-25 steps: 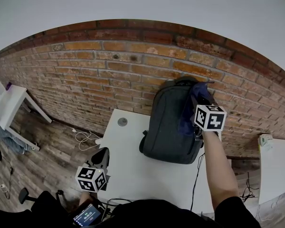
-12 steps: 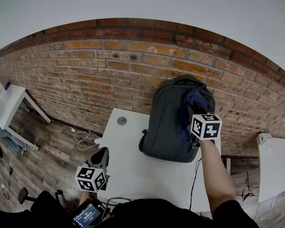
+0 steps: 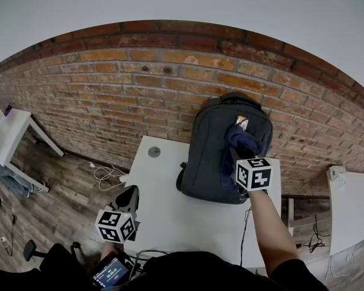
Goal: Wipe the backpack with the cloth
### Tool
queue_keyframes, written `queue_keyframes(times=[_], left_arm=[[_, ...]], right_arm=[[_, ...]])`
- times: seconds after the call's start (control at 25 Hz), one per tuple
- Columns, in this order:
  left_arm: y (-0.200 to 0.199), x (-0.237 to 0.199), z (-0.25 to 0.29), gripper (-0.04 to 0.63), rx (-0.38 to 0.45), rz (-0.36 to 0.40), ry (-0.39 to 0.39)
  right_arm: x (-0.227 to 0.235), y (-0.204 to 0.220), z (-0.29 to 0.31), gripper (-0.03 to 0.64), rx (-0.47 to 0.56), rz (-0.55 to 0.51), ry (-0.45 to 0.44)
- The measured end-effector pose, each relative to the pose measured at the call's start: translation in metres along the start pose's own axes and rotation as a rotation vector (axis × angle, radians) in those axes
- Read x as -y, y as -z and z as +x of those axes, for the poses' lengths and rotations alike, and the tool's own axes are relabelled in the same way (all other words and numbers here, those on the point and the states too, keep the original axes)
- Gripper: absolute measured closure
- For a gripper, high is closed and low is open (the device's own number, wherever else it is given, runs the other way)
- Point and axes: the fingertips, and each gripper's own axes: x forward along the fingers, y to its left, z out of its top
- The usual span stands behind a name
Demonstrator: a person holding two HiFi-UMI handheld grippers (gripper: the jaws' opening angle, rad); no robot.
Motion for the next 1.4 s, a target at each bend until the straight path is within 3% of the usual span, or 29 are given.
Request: queue_keyframes(times=[0.32,0.84,1.4], left_arm=[[-0.001,-0.001,0.0,0.598,0.001,0.003,-0.002],[0.001,0.002,0.002,0.598,-0.008,0.006,0.016],[-0.003,-0.005,-0.002,0.598,-0.015,0.022,0.021]], right_arm=[[-0.019,0.039,-0.014,0.569,-0.015,-0.043,-0.006],[-0.041,0.096,-0.041,0.569,-0.009,0.051,-0.082],[-0.057,0.152,-0.057,0.569,-0.072,0.042,-0.13]])
